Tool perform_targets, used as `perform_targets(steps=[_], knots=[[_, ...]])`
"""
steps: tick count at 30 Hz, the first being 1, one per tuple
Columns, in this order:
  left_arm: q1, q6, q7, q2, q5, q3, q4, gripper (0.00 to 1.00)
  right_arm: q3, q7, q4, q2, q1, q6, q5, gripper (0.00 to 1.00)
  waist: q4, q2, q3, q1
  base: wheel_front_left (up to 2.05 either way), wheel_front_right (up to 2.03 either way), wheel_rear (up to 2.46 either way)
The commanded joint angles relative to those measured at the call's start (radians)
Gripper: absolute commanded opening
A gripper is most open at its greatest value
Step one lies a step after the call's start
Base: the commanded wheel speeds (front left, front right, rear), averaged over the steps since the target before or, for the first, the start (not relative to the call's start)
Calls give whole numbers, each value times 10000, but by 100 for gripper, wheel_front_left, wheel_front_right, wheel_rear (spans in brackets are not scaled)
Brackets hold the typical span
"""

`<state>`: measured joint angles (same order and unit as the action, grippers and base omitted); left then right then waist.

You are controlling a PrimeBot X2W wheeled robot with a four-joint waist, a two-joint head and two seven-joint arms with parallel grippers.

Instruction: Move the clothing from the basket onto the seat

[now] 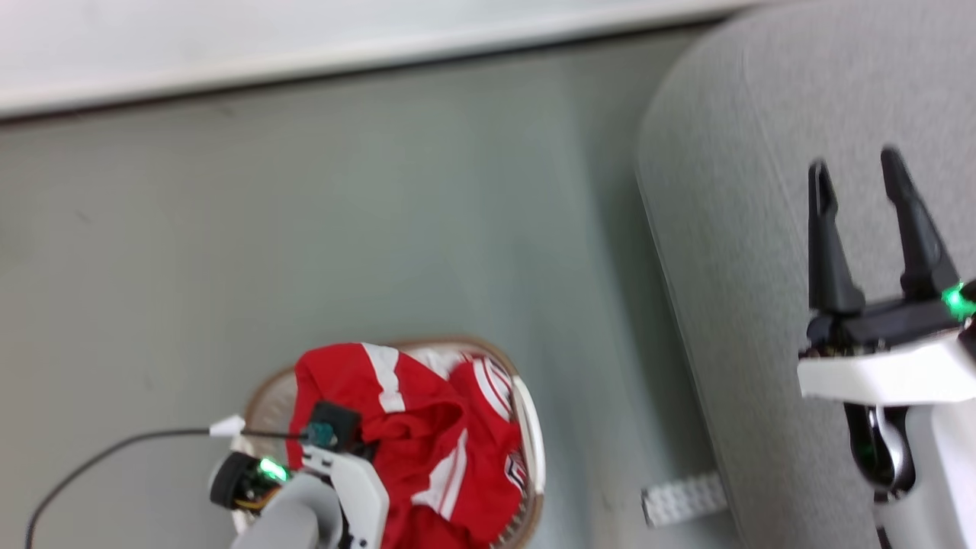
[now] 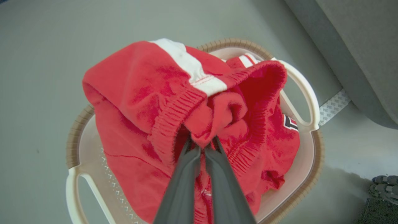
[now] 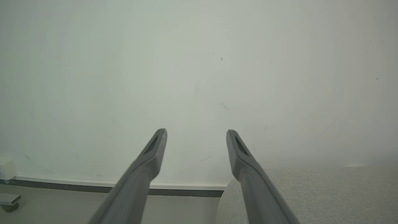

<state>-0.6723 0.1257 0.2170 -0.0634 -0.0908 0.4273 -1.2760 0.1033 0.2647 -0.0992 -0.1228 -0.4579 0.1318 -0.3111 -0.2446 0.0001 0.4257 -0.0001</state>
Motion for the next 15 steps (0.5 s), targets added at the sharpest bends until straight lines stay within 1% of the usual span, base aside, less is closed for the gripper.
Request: perform_targets(steps=[1, 7, 11, 15], knots=[[258, 35, 175, 58, -220, 32, 92, 0, -3, -9, -91, -91, 296, -21, -18, 100, 587, -1, -1103, 1, 0, 0, 0], [995, 32, 456, 116, -1016, 443, 883, 0, 12, -9, -320, -290, 1075, -21, -114, 100, 1014, -1, -2325, 1, 0, 0, 0], [1470, 29, 474, 116, -1757, 820, 1871, 0, 71, -9, -440, -306, 1526, -21, -197, 100, 1225, -1, -2945, 1, 0, 0, 0], [1814, 31, 479, 117, -2356, 951, 3173, 0, 160, -9, -502, -322, 1908, -21, -221, 100, 1398, -1, -3490, 1, 0, 0, 0]])
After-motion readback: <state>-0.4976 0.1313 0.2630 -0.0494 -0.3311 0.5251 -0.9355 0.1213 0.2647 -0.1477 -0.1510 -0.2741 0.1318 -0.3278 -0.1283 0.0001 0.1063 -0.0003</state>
